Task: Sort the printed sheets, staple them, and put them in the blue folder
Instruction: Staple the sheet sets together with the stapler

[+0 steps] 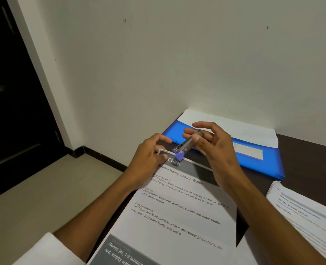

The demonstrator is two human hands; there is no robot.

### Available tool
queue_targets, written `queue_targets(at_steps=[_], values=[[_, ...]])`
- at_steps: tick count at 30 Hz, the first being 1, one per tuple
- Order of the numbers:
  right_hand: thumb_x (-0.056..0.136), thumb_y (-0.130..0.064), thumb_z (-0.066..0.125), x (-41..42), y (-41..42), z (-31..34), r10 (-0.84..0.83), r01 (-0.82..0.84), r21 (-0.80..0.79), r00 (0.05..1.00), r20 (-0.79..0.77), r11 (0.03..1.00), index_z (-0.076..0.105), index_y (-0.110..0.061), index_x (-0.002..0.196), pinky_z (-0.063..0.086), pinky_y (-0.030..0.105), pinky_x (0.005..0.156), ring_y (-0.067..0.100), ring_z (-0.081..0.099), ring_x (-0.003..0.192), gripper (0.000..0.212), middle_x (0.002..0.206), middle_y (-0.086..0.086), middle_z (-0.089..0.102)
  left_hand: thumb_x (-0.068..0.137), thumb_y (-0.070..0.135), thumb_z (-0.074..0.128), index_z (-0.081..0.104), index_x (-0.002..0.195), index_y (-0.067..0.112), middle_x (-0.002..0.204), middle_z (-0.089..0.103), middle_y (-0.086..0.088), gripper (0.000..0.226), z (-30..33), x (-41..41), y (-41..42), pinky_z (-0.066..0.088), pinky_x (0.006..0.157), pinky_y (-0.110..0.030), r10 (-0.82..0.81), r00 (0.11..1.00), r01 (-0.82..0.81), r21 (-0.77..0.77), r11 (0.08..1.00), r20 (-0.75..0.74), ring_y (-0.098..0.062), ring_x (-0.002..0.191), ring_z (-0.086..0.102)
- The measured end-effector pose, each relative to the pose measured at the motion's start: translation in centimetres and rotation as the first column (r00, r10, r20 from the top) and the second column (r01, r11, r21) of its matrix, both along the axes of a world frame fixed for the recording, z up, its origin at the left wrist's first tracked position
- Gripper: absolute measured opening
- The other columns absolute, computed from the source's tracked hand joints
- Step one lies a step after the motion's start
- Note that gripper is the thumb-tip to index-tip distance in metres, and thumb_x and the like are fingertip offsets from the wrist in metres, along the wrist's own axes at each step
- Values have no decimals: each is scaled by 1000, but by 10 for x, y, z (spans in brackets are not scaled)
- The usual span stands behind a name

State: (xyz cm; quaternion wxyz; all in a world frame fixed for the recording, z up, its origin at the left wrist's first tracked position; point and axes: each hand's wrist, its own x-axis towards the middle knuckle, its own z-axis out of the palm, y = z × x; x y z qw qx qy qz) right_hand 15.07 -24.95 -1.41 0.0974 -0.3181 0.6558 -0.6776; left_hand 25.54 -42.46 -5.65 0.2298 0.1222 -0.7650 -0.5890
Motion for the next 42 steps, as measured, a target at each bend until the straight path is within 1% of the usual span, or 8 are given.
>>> queue_targets(at_steps=[7,12,16,26,34,37,40,42], values=[[99,-10,71,3,0,-8,36,-35,23,999,-28,999,63,-10,125,59,46,101,19,76,110,28,115,5,79,91,-12,60,64,119,22,88,74,-20,44,1,3,4,58,74,-58,39,999,-40,-95,995,-9,-48,80,68],[96,-12,73,6,-3,-9,31,-31,0,999,-23,1000,64,-9,124,59,47,102,20,77,108,29,113,6,80,92,-6,64,63,121,26,89,77,-8,43,1,4,3,63,74,-56,54,998,-55,-129,990,-14,-32,78,75],[97,-17,74,8,-5,-10,20,-20,4,999,-29,1000,64,-12,124,60,46,101,17,77,108,30,113,3,80,92,-6,69,61,124,22,100,76,-9,43,0,3,-1,64,79,-56,45,998,-47,-38,998,-47,-28,89,77],[101,-14,68,8,-9,-14,-6,6,-28,1000,6,1000,64,-12,121,58,51,102,19,77,104,20,107,4,81,91,-3,75,62,125,18,105,77,-10,42,-1,2,0,61,74,-39,-29,995,29,-1,1000,-96,-27,92,78],[101,-8,66,4,-11,-20,-46,51,-66,996,74,997,67,-8,115,60,46,98,22,79,98,13,102,8,81,94,-4,71,64,125,12,96,77,-5,36,1,2,3,61,71,-36,-69,994,68,-5,998,-81,-24,86,78],[102,-7,65,3,-10,-22,-47,56,-85,993,104,995,66,-6,113,61,42,96,22,79,97,12,102,9,81,98,5,65,68,120,10,78,69,-1,23,2,2,2,55,71,-31,-65,996,67,29,997,-60,-16,73,70],[102,-7,65,2,-10,-22,-39,51,-96,992,119,994,65,-5,113,61,41,94,24,79,97,12,102,9,81,96,23,59,72,118,12,96,73,-18,28,3,2,0,54,81,-42,-95,995,98,62,993,-38,-33,86,72],[102,-8,65,2,-10,-23,-36,48,-93,992,125,995,65,-5,114,62,39,93,23,79,97,12,103,9,81,93,19,59,74,116,12,104,73,-23,28,2,3,-3,55,84,-49,-115,993,116,65,991,-22,-40,94,73]])
